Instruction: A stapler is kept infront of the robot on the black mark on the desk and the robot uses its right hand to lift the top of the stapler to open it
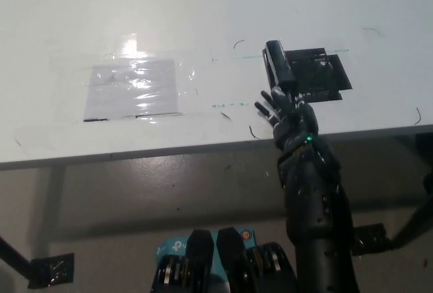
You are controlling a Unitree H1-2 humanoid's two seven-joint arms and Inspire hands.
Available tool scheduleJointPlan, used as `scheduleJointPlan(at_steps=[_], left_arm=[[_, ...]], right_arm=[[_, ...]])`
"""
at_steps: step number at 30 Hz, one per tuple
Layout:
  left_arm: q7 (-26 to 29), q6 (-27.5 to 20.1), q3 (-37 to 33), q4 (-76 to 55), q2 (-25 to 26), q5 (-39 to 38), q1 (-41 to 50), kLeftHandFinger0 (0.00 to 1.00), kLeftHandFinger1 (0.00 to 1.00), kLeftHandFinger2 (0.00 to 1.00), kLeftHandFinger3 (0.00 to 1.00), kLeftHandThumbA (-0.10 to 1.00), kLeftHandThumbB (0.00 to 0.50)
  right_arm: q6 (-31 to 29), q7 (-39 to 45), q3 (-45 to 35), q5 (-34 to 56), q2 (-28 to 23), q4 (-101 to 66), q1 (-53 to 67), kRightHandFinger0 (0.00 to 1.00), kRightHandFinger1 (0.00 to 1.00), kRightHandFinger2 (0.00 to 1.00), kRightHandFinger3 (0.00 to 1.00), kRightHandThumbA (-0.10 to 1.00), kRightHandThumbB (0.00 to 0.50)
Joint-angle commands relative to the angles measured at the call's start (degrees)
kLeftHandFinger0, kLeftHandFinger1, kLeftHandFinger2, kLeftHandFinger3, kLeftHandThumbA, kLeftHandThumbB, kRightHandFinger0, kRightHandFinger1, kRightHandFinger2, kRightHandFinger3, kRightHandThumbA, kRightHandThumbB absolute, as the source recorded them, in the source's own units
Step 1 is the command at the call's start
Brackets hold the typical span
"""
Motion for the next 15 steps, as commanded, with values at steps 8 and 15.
scheduleJointPlan(at_steps=[8, 15], left_arm=[[-0.63, -1.65, 0.33, -1.4, 0.77, -0.83, 0.95, 0.6, 0.63, 0.8, 0.95, 0.29, 0.128], [-0.68, -1.73, 0.44, -1.27, 0.66, -0.93, 1.47, 0.62, 0.65, 0.81, 0.97, 0.3, 0.132]], right_arm=[[-3.55, 2.1, 1.61, 1.06, -1.66, 0.95, -13.09, 0.39, 0.52, 0.61, 0.78, 0.34, 0.0], [-3.1, 0.79, 1.44, 0.89, -2.82, 0.84, -17.47, 0.42, 0.51, 0.62, 0.8, 0.34, 0.0]])
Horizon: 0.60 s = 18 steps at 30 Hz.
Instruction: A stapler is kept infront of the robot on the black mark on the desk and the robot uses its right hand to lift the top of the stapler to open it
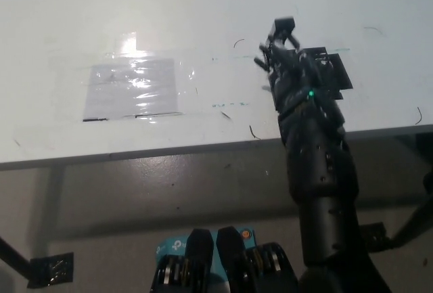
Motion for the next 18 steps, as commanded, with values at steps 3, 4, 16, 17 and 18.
scheduleJointPlan(at_steps=[3, 4, 16, 17, 18], left_arm=[[-1.26, -2.56, 0.04, -0.45, 0.86, -0.6, 1.01, 0.64, 0.66, 0.83, 0.96, 0.32, 0.123], [-0.71, -2.17, 0.09, -0.51, 0.6, -0.48, 1.02, 0.64, 0.66, 0.82, 0.96, 0.31, 0.13], [-0.46, -2.04, 0.07, -0.88, 0.2, -0.56, 1.44, 0.63, 0.65, 0.81, 0.96, 0.29, 0.119], [-0.73, -2.13, 0.06, -0.76, 0.25, -0.75, 1.42, 0.61, 0.65, 0.8, 0.95, 0.3, 0.129], [-0.75, -2.15, 0.06, -0.75, 0.25, -0.76, 1.42, 0.61, 0.64, 0.8, 0.94, 0.3, 0.13]], right_arm=[[-2.71, 1.09, 1.56, 0.4, -0.12, -2.21, -7.7, 0.41, 0.5, 0.61, 0.78, 0.34, 0.0], [-3.16, 1.39, 1.76, 0.08, -0.39, -1.48, -7.24, 0.43, 0.53, 0.65, 0.8, 0.33, 0.0], [-11.35, 2.34, 0.19, 0.23, -5.43, 21.3, -13.44, 0.38, 0.49, 0.61, 0.81, 0.28, 0.0], [-12.72, 2.47, -0.39, 0.65, -6.17, 25.13, -14.88, 0.38, 0.5, 0.61, 0.81, 0.28, 0.0], [-13.37, 2.61, -0.49, 0.72, -6.35, 26.23, -15.3, 0.38, 0.5, 0.61, 0.81, 0.29, 0.0]])
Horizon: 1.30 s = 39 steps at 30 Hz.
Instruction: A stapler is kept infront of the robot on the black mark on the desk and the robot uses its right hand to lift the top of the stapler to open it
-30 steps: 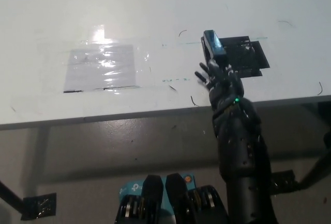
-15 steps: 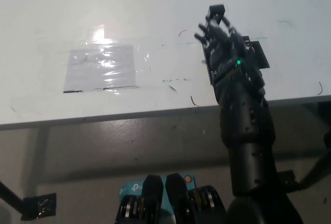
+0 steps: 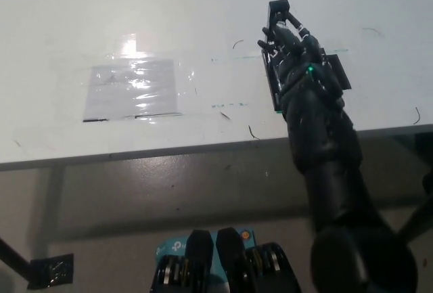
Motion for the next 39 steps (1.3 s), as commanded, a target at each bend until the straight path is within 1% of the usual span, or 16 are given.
scheduleJointPlan(at_steps=[1, 3, 5, 6, 7, 9, 11, 16, 23, 25, 26, 28, 33, 35, 37, 39], left_arm=[[-0.51, -1.98, 0.07, -0.94, 0.56, -0.43, 0.51, 0.61, 0.64, 0.79, 0.94, 0.29, 0.132], [-0.26, -1.72, 0.04, -1.17, 0.49, -0.29, 0.52, 0.61, 0.63, 0.78, 0.92, 0.29, 0.129], [-1.09, -2.19, -0.09, -0.56, 0.9, -0.49, 0.51, 0.63, 0.65, 0.82, 0.96, 0.27, 0.088], [-1.09, -2.19, -0.09, -0.56, 0.9, -0.49, 0.51, 0.63, 0.65, 0.82, 0.97, 0.27, 0.086], [-0.87, -2.0, -0.18, -0.87, 0.78, -0.34, 0.56, 0.64, 0.65, 0.8, 0.96, 0.29, 0.106], [-0.69, -1.65, -0.12, -1.22, 0.63, -0.5, 0.53, 0.63, 0.64, 0.79, 0.94, 0.3, 0.125], [-0.53, -1.55, -0.15, -1.27, 0.76, -0.31, 0.42, 0.62, 0.64, 0.82, 0.94, 0.3, 0.117], [-0.49, -1.38, -0.11, -1.32, 0.8, -0.28, 0.62, 0.57, 0.61, 0.78, 0.92, 0.31, 0.141], [-0.81, -2.31, -0.23, -1.04, 0.57, -0.17, 0.97, 0.6, 0.64, 0.8, 0.96, 0.3, 0.107], [-0.71, -2.07, -0.07, -1.29, 0.49, -0.37, 1.13, 0.63, 0.65, 0.79, 0.95, 0.31, 0.122], [-0.74, -2.14, -0.1, -1.21, 0.51, -0.35, 1.11, 0.6, 0.63, 0.78, 0.93, 0.31, 0.143], [-0.63, -1.84, -0.06, -0.94, 0.66, -0.43, 0.79, 0.61, 0.65, 0.8, 0.94, 0.3, 0.119], [-0.2, -1.22, -0.11, -1.48, 0.87, -0.27, 0.23, 0.59, 0.63, 0.81, 0.95, 0.29, 0.116], [-0.3, -1.02, 0.18, -1.39, 1.2, -0.61, 0.03, 0.62, 0.64, 0.81, 0.94, 0.29, 0.109], [-0.16, -1.0, 0.25, -1.91, 1.22, -0.47, 0.13, 0.61, 0.63, 0.79, 0.92, 0.31, 0.137], [-0.08, -0.68, 0.27, -2.44, 1.34, -0.42, 0.16, 0.61, 0.62, 0.78, 0.9, 0.31, 0.144]], right_arm=[[-8.09, 3.49, -1.26, 1.56, -1.15, 9.7, -8.26, 0.38, 0.5, 0.61, 0.81, 0.29, 0.0], [-9.66, 3.99, -2.15, 2.13, -1.83, 13.58, -9.91, 0.37, 0.5, 0.6, 0.8, 0.29, 0.0], [-11.64, 4.71, -3.41, 2.77, -2.52, 17.71, -11.79, 0.38, 0.51, 0.61, 0.8, 0.27, 0.0], [-12.3, 4.93, -3.7, 2.77, -2.71, 18.89, -12.31, 0.37, 0.5, 0.6, 0.79, 0.26, 0.0], [-12.91, 4.85, -3.69, 2.32, -3.48, 21.67, -13.73, 0.38, 0.5, 0.58, 0.74, 0.25, 0.0], [-14.17, 5.35, -4.14, 2.45, -4.09, 24.23, -15.03, 0.38, 0.51, 0.58, 0.75, 0.25, 0.0], [-14.44, 5.36, -4.42, 2.53, -4.4, 25.62, -16.22, 0.36, 0.48, 0.57, 0.76, 0.25, 0.0], [-15.24, 4.62, -4.57, 2.31, -4.03, 26.92, -16.85, 0.33, 0.44, 0.53, 0.72, 0.28, 0.0], [-15.65, 5.06, -5.2, 3.05, -3.68, 26.6, -16.69, 0.35, 0.45, 0.56, 0.74, 0.22, 0.0], [-15.98, 5.32, -4.89, 2.89, -3.94, 26.63, -16.9, 0.35, 0.46, 0.57, 0.74, 0.22, 0.0], [-16.04, 5.3, -4.57, 2.61, -4.08, 26.6, -16.95, 0.34, 0.46, 0.57, 0.74, 0.23, 0.0], [-16.09, 5.26, -4.71, 2.81, -4.45, 26.55, -17.14, 0.35, 0.46, 0.54, 0.73, 0.27, 0.0], [-15.69, 4.79, -4.8, 3.01, -5.01, 25.81, -16.72, 0.33, 0.44, 0.51, 0.71, 0.3, 0.0], [-14.87, 4.92, -4.64, 3.1, -4.35, 22.8, -14.67, 0.33, 0.44, 0.52, 0.71, 0.29, 0.0], [-12.16, 5.13, -3.95, 3.12, -3.1, 16.39, -11.35, 0.38, 0.51, 0.58, 0.76, 0.28, 0.0], [-5.46, 4.73, -2.05, 2.96, -0.92, 3.45, -4.93, 0.45, 0.53, 0.62, 0.81, 0.29, 0.0]])
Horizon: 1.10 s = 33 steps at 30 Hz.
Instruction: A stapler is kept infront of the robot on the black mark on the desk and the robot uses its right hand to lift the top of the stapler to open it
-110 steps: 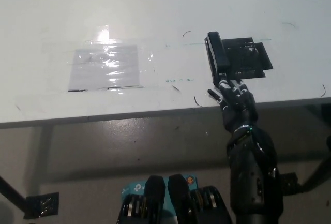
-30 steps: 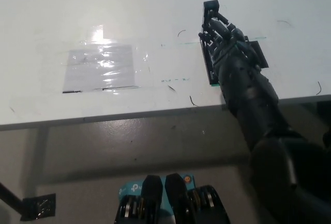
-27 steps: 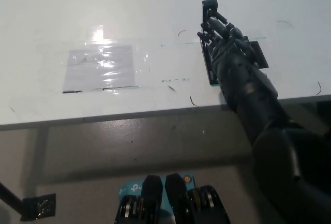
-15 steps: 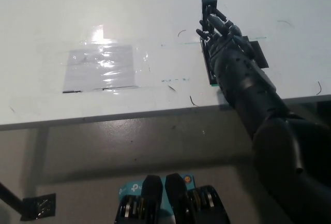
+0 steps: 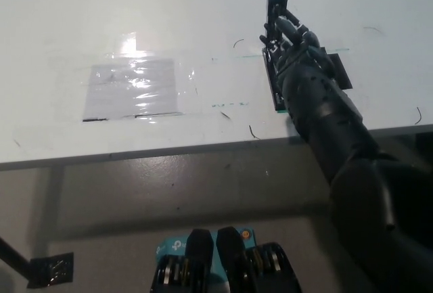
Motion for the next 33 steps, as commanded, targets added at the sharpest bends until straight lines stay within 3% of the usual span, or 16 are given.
scheduleJointPlan(at_steps=[1, 6, 8, 11, 16, 21, 28, 30, 33], left_arm=[[-0.18, -0.67, 0.33, -2.31, 1.37, -0.54, 0.15, 0.61, 0.62, 0.79, 0.91, 0.31, 0.144], [-0.5, -0.65, 0.24, -2.51, 1.58, -0.42, 0.42, 0.64, 0.64, 0.79, 0.94, 0.31, 0.126], [-0.3, -0.24, 0.21, -3.14, 1.51, -0.33, 0.55, 0.64, 0.64, 0.8, 0.94, 0.31, 0.127], [-0.29, -0.29, 0.36, -3.14, 1.36, -0.53, 0.51, 0.64, 0.64, 0.79, 0.93, 0.3, 0.123], [-0.67, -0.64, 0.22, -2.64, 1.56, -0.26, 0.52, 0.65, 0.66, 0.83, 0.97, 0.31, 0.103], [-0.72, -0.09, 0.32, -2.5, 2.02, -0.42, -0.17, 0.65, 0.64, 0.8, 0.95, 0.3, 0.115], [0.04, 0.48, 0.25, -2.98, 2.19, -0.02, -0.76, 0.62, 0.64, 0.79, 0.94, 0.3, 0.126], [-0.1, 0.4, 0.19, -2.98, 2.23, -0.1, -0.63, 0.64, 0.64, 0.79, 0.95, 0.3, 0.115], [-0.59, -0.15, -0.07, -2.76, 2.51, 0.09, -0.58, 0.64, 0.65, 0.8, 0.95, 0.32, 0.123]], right_arm=[[8.86, 2.38, 3.08, 0.34, 3.21, -19.05, 4.75, 0.45, 0.54, 0.62, 0.81, 0.3, 0.0], [26.32, 1.01, 7.72, 3.35, 6.73, -46.52, 19.79, 0.48, 0.59, 0.73, 0.9, 0.37, 0.0], [28.54, 0.89, 9.28, 5.14, 7.09, -51.41, 23.06, 0.52, 0.6, 0.77, 0.95, 0.39, 0.0], [28.54, -1.35, 13.91, 8.02, 6.69, -56.78, 27.94, 0.51, 0.58, 0.73, 0.91, 0.4, 0.0], [28.54, -4.11, 19.14, 13.6, 6.15, -62.15, 34.27, 0.52, 0.61, 0.77, 0.98, 0.41, 0.0], [28.54, -3.34, 22.15, 15.04, 5.61, -62.84, 37.81, 0.56, 0.63, 0.76, 1.0, 0.43, 0.0], [28.54, -7.55, 25.29, 20.14, 4.28, -64.9, 39.01, 0.57, 0.63, 0.75, 0.93, 0.41, 0.0], [28.54, -8.44, 26.72, 21.65, 3.48, -66.05, 40.12, 0.57, 0.65, 0.8, 0.99, 0.41, 0.0], [28.54, -9.54, 28.06, 23.66, 2.41, -67.02, 41.35, 0.57, 0.66, 0.84, 1.0, 0.43, 0.0]])
